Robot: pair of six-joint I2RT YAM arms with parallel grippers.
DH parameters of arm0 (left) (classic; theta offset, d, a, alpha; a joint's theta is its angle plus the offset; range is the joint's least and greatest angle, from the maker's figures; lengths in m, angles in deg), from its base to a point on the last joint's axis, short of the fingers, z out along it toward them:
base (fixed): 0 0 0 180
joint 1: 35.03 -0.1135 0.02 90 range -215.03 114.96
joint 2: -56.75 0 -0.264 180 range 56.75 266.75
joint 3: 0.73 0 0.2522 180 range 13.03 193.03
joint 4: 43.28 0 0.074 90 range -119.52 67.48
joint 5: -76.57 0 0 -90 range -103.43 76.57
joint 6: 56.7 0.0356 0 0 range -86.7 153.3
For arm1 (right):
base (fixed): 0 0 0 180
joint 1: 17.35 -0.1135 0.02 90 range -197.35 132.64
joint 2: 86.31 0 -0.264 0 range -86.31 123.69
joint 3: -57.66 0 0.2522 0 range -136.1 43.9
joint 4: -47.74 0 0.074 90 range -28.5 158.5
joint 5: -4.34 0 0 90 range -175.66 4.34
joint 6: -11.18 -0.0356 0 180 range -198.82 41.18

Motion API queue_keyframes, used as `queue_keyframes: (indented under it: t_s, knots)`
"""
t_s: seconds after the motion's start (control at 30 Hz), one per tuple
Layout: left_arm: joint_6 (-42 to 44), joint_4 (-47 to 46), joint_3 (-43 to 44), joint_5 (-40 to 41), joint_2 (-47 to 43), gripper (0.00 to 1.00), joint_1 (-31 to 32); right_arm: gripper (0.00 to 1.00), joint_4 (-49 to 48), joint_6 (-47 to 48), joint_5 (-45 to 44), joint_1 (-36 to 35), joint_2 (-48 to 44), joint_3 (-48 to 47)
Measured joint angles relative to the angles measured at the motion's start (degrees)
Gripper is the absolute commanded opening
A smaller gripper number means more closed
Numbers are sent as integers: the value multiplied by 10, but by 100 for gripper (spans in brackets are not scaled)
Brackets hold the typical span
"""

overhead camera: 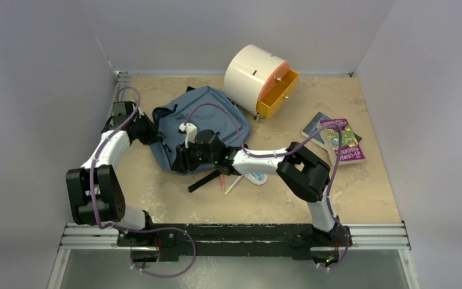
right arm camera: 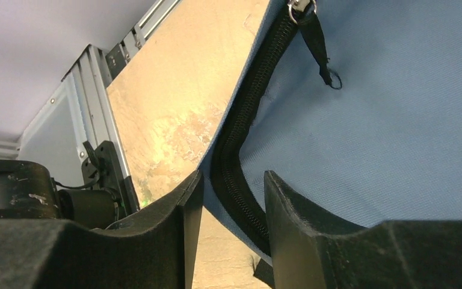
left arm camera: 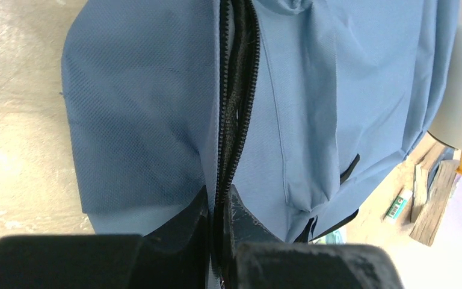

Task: Pack the student bag
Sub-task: Unzip the student bag at the center of the board.

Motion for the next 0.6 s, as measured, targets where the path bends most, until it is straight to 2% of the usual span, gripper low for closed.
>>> queue_keyframes:
  t_s: [0.27, 0.6]
  knots:
    - [13, -36, -15, -25, -10, 0, 0, 49, 7, 6, -21, 19, -46, 7]
    - [19, -50, -21, -35, -22, 0, 0, 59, -12, 12, 42, 93, -16, -28]
